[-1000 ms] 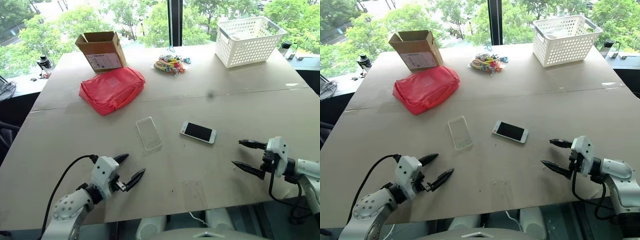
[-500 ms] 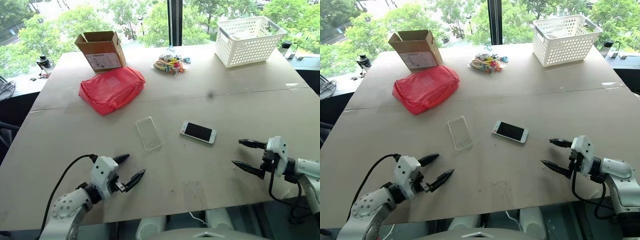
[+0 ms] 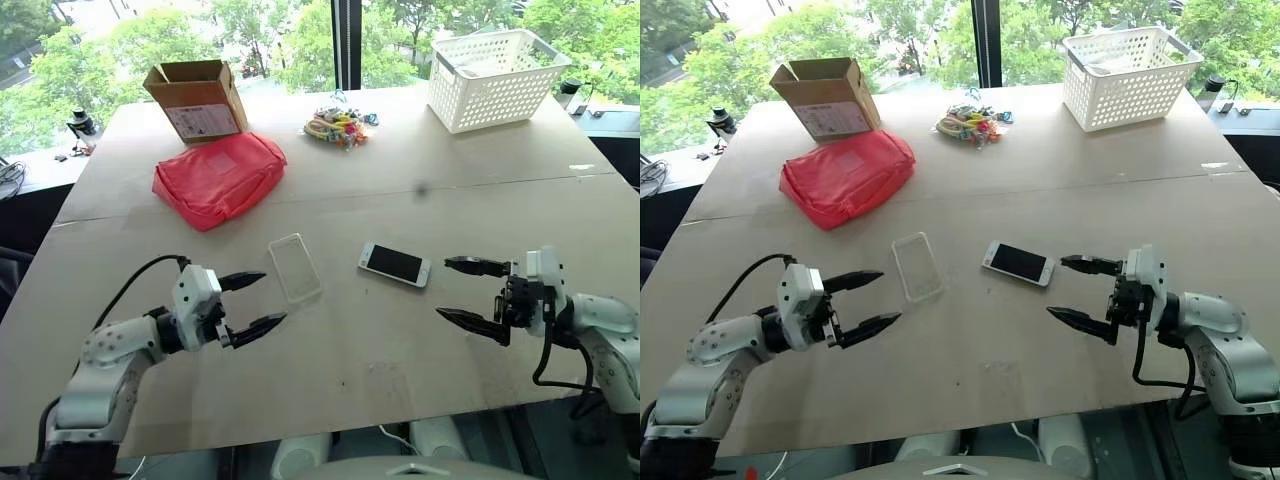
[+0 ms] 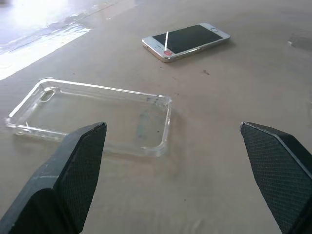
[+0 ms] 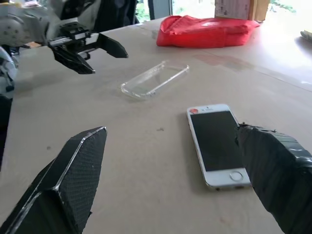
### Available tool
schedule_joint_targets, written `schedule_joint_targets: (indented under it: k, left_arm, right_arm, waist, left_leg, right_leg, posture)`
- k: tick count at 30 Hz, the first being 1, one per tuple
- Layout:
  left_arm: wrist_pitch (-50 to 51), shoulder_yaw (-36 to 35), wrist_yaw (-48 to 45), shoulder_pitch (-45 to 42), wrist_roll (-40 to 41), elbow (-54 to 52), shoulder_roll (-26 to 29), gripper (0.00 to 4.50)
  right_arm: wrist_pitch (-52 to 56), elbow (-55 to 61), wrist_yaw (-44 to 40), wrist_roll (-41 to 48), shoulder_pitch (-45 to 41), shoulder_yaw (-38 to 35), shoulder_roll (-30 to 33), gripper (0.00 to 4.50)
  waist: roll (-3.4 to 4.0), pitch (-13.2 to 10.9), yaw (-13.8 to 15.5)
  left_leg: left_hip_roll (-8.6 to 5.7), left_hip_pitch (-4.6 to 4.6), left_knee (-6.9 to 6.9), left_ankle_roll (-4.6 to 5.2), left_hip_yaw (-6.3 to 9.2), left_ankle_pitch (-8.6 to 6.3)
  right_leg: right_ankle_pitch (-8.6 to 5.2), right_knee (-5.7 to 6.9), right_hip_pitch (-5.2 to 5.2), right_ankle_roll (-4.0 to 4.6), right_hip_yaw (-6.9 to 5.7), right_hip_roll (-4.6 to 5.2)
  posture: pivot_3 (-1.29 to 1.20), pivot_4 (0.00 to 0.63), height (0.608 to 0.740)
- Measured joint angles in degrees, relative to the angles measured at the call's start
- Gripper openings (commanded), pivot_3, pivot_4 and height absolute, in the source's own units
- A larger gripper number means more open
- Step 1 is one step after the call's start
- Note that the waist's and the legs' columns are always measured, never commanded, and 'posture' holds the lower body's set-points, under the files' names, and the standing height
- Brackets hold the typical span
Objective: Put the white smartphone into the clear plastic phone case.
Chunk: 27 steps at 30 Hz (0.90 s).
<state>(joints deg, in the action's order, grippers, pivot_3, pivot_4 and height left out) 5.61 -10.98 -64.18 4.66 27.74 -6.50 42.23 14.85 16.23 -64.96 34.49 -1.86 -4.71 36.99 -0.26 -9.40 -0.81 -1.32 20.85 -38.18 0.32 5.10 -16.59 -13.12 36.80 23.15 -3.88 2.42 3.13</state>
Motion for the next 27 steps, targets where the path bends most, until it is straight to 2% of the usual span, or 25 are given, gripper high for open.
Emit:
schedule_joint_targets:
  k: [4,10,15,16,19,27]
  left_arm:
    - [-2.38,0.01,-5.69,-6.81,-0.69,7.79,3.24,4.47]
    - [-6.11,1.66,-9.61,-10.62,-3.46,14.21,3.57,4.47]
    - [-10.13,5.56,-14.99,-18.05,-6.97,21.06,4.28,4.47]
    - [-14.18,9.03,-18.0,-24.22,-10.2,27.36,4.49,4.47]
    - [-20.58,12.79,-21.8,-33.73,-14.17,36.15,2.92,4.47]
    - [-36.67,20.19,-26.34,-47.9,-22.17,55.01,-1.39,4.47]
  right_arm:
    - [2.53,2.85,1.58,0.99,-2.11,0.52,0.01,4.5]
    - [5.17,4.28,2.92,1.76,-2.06,0.5,0.2,4.5]
    - [7.84,6.19,3.77,2.89,-2.32,2.03,0.19,4.5]
    - [7.86,6.15,4.67,1.92,-1.86,2.12,0.2,4.5]
    - [7.73,6.22,6.74,0.25,-1.47,2.46,0.19,4.5]
    - [7.77,7.69,9.18,-0.22,0.39,2.44,-0.07,4.5]
  waist:
    - [-0.02,-0.02,0.03]
    - [-0.08,-0.05,0.02]
    - [-0.11,-0.07,0.05]
    - [-0.15,-0.1,0.23]
    - [-0.16,-0.1,0.27]
    - [-0.23,-0.14,-0.17]
  left_leg:
    - [-0.03,0.04,0.0,0.0,0.0,0.0]
    - [-0.02,0.42,0.02,-0.01,0.09,0.0]
    - [-0.08,0.5,0.0,-0.01,0.02,0.0]
    - [-0.18,0.57,-0.04,-0.01,0.03,0.0]
    - [-0.23,0.75,-0.16,-0.02,0.1,0.01]
    - [-0.23,0.83,-0.15,0.0,0.15,0.01]
  right_leg:
    - [0.0,-0.05,0.02,-0.01,0.0,0.01]
    - [0.03,-0.01,0.42,-0.01,0.03,0.03]
    - [0.03,-0.01,0.46,-0.01,-0.06,0.01]
    - [0.03,-0.01,0.46,-0.01,-0.13,0.01]
    - [0.04,-0.01,0.51,-0.01,-0.25,0.01]
    - [0.04,0.06,0.62,-0.02,-0.29,-0.02]
  posture:
    - [0.0,0.15,0.74]
    - [0.0,0.15,0.74]
    - [0.0,0.15,0.74]
    - [0.0,0.15,0.74]
    - [0.0,0.15,0.74]
    - [0.0,0.15,0.74]
